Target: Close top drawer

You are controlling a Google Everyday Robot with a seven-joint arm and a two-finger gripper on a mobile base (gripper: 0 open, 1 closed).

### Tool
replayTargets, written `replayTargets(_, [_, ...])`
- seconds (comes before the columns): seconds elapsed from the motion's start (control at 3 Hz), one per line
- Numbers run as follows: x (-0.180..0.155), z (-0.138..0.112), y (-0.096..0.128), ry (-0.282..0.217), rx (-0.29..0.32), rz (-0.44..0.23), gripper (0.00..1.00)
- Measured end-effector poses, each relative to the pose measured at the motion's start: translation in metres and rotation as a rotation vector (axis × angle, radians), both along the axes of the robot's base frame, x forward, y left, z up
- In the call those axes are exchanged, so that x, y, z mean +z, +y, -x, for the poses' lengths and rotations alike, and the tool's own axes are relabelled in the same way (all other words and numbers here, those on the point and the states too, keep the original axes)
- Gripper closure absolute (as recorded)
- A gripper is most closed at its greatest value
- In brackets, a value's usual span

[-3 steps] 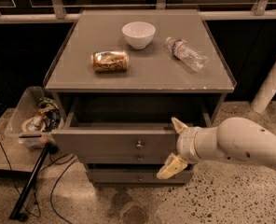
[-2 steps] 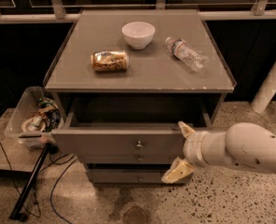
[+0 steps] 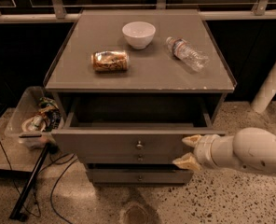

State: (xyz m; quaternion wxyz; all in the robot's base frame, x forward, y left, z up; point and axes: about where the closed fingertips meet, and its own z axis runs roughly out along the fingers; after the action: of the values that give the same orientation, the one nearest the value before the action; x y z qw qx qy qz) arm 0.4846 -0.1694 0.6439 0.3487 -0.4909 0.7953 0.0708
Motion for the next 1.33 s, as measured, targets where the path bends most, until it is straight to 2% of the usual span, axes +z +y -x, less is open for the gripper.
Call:
replayTargets(0.33, [-0.0328, -0.0478, -0.0259, 0.022, -0.044, 0.043, 0.65])
replayTargets(0.67, [-0.0353, -0.0487, -0.0273, 0.025, -0.046, 0.046, 0.88])
replayTargets(1.0, [-0.0353, -0.0487, -0.0272, 0.025, -0.045, 0.046, 0.87])
replayTargets(1.33, [-0.0353, -0.0487, -0.0272, 0.025, -0.045, 0.046, 0.63])
